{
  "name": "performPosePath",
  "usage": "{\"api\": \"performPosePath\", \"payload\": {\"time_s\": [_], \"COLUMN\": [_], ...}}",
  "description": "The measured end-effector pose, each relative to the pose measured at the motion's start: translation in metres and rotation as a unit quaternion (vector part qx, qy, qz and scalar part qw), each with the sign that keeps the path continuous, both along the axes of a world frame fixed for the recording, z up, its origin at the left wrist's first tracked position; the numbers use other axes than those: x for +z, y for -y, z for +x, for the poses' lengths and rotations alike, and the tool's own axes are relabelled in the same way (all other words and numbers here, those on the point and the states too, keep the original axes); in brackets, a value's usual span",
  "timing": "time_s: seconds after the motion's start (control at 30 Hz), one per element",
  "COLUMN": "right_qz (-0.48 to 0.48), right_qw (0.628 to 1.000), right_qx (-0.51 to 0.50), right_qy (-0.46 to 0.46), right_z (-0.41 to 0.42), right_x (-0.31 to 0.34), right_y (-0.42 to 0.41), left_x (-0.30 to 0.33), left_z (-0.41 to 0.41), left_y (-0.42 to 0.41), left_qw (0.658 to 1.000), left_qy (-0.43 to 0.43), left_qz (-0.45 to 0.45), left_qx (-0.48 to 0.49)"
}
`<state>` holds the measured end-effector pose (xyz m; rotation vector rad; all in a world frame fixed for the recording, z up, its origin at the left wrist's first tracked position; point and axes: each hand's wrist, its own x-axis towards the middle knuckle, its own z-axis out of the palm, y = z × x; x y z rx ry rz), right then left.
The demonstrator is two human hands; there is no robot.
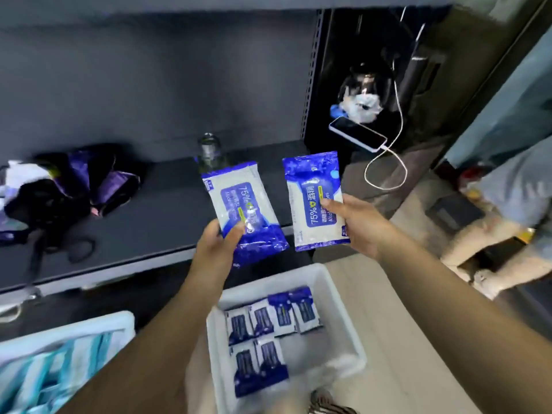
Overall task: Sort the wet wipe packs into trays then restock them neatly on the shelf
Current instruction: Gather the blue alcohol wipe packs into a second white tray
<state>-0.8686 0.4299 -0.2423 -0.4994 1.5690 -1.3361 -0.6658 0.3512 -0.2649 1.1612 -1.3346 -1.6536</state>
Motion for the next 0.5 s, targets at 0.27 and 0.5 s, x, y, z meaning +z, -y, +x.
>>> {"api": "performPosePath", "payload": {"time_s": [0.27, 0.5], "right_qz": [0.205, 0.357], "right_qw": [0.978, 0.927], "right_qx": [0.025, 0.095], "right_qy": [0.026, 0.068], "right_z": [-0.050, -0.055], "right_x": [-0.156, -0.308], "right_y": [-0.040, -0.075], "left_x": [-0.154, -0.306], "left_z": [-0.019, -0.035], "left_y": [-0.059, -0.109], "left_qw": [0.965, 0.900], "left_qy": [0.162, 0.226], "left_qz": [0.207, 0.373], "left_qx": [0.002, 0.020]}}
